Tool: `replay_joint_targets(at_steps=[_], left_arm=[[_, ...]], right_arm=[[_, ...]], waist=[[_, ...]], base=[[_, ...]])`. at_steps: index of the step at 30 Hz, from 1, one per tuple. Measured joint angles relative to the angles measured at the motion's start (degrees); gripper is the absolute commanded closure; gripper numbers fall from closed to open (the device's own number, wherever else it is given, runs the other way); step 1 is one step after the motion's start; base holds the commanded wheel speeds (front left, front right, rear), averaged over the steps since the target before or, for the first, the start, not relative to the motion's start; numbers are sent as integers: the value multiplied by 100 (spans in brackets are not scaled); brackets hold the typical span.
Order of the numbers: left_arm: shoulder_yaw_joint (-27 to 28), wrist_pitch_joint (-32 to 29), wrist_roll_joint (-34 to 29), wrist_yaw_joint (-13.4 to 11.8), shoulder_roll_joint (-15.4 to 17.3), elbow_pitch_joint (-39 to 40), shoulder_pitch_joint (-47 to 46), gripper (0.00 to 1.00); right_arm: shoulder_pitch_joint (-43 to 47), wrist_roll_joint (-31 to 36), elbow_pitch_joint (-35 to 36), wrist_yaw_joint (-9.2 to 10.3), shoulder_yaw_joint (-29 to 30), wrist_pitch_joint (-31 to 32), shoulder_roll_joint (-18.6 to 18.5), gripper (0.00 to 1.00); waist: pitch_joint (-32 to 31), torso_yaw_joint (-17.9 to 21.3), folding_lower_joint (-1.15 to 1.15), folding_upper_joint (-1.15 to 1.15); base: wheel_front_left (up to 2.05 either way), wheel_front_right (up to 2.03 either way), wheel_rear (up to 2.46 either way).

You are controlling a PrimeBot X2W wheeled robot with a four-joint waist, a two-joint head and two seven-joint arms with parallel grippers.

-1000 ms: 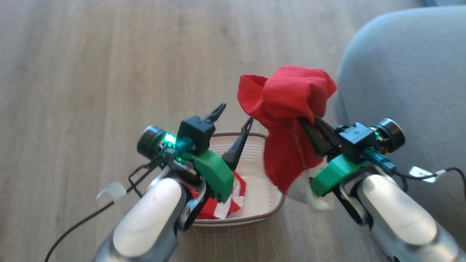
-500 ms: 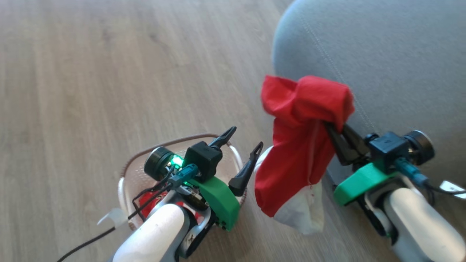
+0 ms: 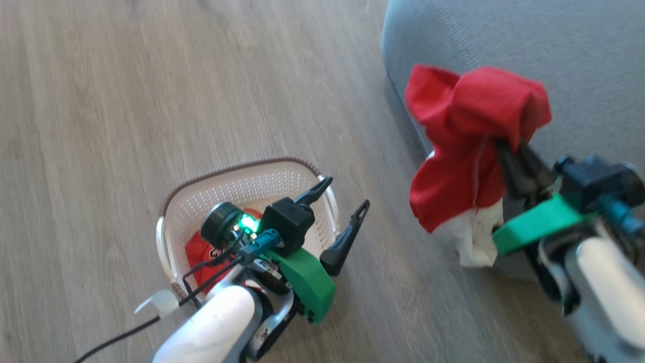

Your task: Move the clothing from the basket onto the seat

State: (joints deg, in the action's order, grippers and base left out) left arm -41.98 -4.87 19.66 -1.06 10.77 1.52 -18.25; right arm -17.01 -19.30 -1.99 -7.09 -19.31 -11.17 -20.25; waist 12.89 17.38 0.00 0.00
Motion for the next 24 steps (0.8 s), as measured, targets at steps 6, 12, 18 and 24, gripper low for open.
replay_joint_targets(at_steps=[6,12,18,24], left_arm=[[9,-146,-76,-16,91,130,-247,0],[60,-270,-231,-59,127,286,-662,0],[210,-312,-352,-160,153,378,-1050,0],[350,-313,-411,-305,191,506,-1118,0]], right_arm=[[-972,-404,-592,0,432,-2,9,100],[-2371,-882,-1619,0,1133,125,-66,100],[-3952,-1318,-2684,0,1908,223,-244,100],[-5096,-1281,-3580,0,2585,149,-552,100]], waist=[[413,-164,0,0],[1031,-376,0,0],[1745,-608,-2,0],[2292,-845,-2,0]], base=[[0,0,0],[0,0,0],[0,0,0],[0,0,0]])
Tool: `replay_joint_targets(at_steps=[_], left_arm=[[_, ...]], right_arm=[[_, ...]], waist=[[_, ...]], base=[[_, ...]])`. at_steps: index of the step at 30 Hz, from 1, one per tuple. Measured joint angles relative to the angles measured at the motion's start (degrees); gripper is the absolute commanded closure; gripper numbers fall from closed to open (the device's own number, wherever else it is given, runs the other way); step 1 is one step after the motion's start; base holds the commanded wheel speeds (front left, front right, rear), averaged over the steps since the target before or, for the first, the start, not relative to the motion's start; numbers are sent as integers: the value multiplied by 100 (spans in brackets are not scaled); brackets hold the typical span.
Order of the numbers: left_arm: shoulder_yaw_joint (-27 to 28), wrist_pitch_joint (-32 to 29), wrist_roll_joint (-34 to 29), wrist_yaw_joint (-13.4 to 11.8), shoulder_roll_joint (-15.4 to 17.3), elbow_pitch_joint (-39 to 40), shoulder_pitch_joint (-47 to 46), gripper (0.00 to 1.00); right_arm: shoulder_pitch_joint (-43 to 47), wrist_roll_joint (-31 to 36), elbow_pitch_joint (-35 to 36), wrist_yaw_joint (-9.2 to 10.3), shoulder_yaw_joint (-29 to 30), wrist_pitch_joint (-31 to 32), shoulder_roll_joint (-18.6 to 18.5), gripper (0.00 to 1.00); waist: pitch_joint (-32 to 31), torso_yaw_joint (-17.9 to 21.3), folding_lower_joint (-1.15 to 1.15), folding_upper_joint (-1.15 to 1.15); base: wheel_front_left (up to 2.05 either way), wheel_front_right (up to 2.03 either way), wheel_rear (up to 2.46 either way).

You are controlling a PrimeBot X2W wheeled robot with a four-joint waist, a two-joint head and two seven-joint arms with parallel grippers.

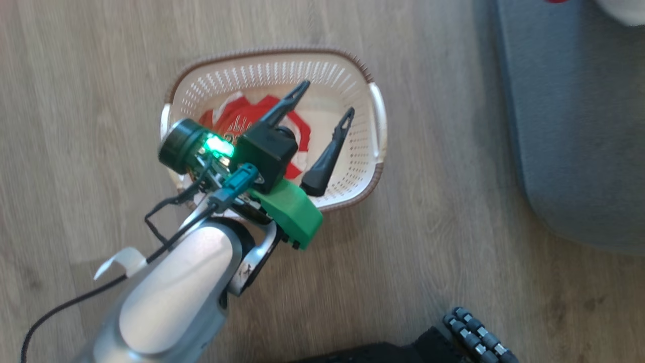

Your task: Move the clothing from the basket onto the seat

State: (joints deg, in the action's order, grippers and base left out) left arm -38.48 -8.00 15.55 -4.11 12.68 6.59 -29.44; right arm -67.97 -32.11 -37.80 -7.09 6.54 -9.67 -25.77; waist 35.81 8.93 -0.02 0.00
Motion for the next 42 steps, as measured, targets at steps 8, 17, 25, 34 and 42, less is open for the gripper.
replay_joint_targets(at_steps=[8,17,25,34,42], left_arm=[[178,10,4,-165,91,114,-34,0],[244,27,9,-255,212,197,44,0],[219,-125,9,-353,320,389,141,0],[221,-303,0,-475,547,665,408,0],[215,-310,1,-550,572,743,474,0]], right_arm=[[-1040,405,-722,0,650,-7,-664,100],[-1599,850,-1043,0,1176,15,-1054,100],[-1156,1332,-1873,0,1784,-2,-1102,100],[-871,2080,-3267,0,2933,-243,-834,100],[-872,2767,-3506,0,3407,-405,-693,0]], waist=[[363,-234,2,0],[450,-186,2,0],[654,-123,2,0],[769,-150,2,0],[718,-207,2,0]], base=[[0,0,0],[0,0,0],[0,0,0],[0,0,0],[0,0,0]])
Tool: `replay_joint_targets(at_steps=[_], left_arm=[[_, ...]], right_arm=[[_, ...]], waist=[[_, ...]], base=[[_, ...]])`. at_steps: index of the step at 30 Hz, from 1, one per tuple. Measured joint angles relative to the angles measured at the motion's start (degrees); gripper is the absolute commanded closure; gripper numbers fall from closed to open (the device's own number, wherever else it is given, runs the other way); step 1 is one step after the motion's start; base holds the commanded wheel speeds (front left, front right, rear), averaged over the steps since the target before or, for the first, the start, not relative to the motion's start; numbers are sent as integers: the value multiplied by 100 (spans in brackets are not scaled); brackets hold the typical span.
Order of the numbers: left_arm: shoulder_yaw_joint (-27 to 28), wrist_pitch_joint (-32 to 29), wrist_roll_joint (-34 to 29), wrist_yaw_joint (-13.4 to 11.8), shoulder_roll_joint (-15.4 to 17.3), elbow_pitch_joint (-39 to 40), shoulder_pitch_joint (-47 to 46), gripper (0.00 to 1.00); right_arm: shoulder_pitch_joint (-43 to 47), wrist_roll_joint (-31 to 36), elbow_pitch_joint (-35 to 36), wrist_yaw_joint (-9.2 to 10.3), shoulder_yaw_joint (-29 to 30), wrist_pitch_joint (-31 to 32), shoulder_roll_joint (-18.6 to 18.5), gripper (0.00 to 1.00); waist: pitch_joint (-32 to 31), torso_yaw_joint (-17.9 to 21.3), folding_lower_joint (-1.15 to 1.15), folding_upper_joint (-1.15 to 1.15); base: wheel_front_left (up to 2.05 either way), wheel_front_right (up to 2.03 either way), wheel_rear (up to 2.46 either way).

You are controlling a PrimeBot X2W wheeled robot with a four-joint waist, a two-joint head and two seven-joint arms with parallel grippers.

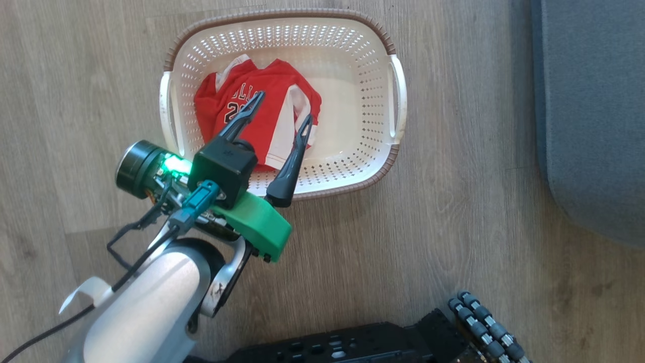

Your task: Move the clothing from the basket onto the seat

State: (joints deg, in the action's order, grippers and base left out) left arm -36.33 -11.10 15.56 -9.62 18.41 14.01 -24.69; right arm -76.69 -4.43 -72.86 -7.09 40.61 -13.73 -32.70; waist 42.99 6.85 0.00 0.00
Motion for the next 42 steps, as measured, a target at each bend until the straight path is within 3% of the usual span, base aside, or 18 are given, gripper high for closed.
replay_joint_targets(at_steps=[9,17,24,30,37,42], left_arm=[[92,196,104,-48,-102,-226,-37,0],[190,641,477,3,-323,-856,-14,0],[296,1036,820,31,-517,-1403,184,0],[359,1452,1005,103,-679,-1861,374,0],[601,1903,1185,104,-723,-2304,453,0],[757,2180,1214,109,-675,-2636,650,0]], right_arm=[[-23,646,76,0,-411,-8,472,0],[658,334,793,0,-1469,-58,787,0],[2193,-673,2390,0,-2585,-56,1150,0],[3948,-1043,4259,0,-2740,-2,1323,0],[5582,-737,5994,0,-3034,205,2094,0],[6256,-296,6591,0,-3440,237,2371,0]], waist=[[-184,132,0,0],[-768,132,0,0],[-1424,5,0,0],[-1997,-241,0,0],[-2558,-660,1,0],[-2903,-938,1,0]], base=[[0,0,0],[0,0,0],[0,0,0],[0,0,0],[0,0,0],[0,0,0]])
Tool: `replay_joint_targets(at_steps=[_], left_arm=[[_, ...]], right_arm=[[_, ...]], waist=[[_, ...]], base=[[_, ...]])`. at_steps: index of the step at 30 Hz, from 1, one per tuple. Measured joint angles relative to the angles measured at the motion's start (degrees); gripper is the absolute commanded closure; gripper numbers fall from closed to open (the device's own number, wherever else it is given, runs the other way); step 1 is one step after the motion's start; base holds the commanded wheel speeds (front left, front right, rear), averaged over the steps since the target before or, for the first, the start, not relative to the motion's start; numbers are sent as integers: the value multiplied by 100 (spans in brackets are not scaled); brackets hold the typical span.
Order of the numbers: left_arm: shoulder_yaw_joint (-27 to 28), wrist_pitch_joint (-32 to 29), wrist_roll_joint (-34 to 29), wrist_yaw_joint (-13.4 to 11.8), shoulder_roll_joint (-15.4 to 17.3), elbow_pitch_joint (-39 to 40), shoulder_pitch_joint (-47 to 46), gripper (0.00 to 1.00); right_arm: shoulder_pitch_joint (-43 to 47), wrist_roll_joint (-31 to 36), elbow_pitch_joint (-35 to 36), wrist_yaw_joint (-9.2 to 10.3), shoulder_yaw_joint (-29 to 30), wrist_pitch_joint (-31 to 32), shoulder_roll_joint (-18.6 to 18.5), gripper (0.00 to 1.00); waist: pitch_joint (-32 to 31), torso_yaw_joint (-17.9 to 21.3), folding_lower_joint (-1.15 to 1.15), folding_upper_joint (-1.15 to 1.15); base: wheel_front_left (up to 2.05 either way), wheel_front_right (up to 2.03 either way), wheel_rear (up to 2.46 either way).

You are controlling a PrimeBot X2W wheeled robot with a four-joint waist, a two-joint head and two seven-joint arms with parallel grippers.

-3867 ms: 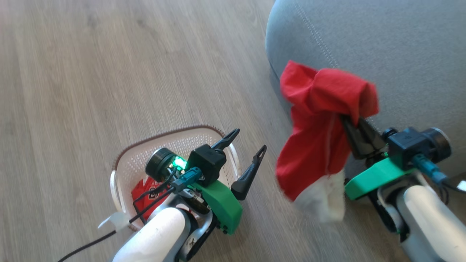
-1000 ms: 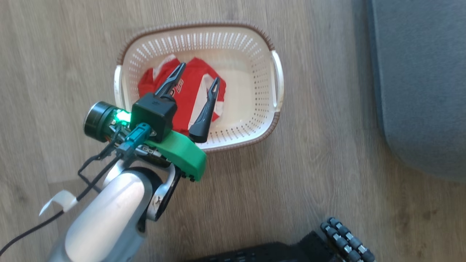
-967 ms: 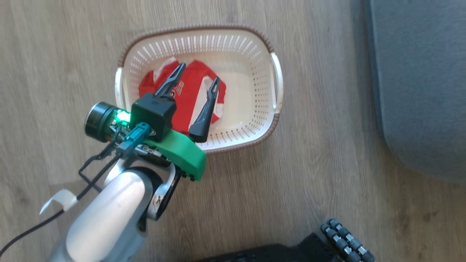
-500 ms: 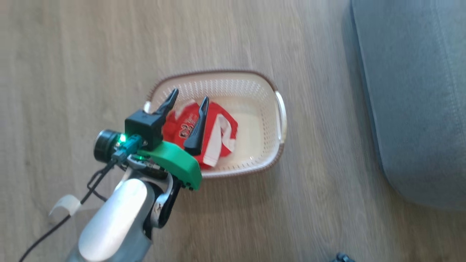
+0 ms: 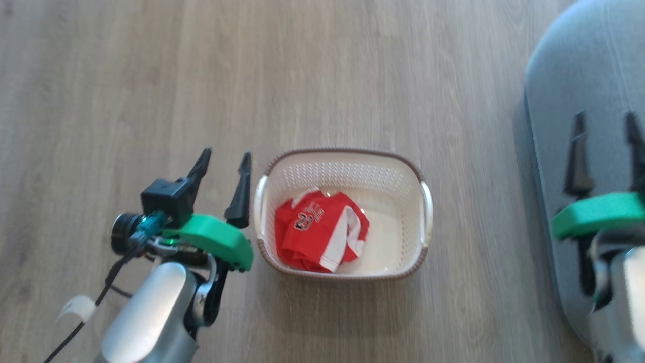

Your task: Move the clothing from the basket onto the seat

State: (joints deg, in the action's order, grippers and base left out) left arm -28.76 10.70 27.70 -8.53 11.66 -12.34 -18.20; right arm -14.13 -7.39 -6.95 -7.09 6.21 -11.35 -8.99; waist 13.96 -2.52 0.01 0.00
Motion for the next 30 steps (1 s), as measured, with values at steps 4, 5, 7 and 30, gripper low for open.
replay_joint_targets(at_steps=[4,5,7,30], left_arm=[[143,187,29,-8,44,-248,129,0],[188,234,29,-8,55,-308,168,0],[249,287,26,-10,74,-433,270,0],[750,376,-98,44,78,-316,779,0]], right_arm=[[384,325,131,0,-247,-91,182,0],[488,424,127,0,-310,-123,205,0],[702,554,105,0,-315,-188,314,0],[1395,821,-14,0,-171,-288,641,0]], waist=[[-268,-151,0,0],[-329,-180,0,0],[-448,-231,0,0],[-552,-207,0,0]], base=[[0,0,0],[0,0,0],[0,0,0],[0,0,0]])
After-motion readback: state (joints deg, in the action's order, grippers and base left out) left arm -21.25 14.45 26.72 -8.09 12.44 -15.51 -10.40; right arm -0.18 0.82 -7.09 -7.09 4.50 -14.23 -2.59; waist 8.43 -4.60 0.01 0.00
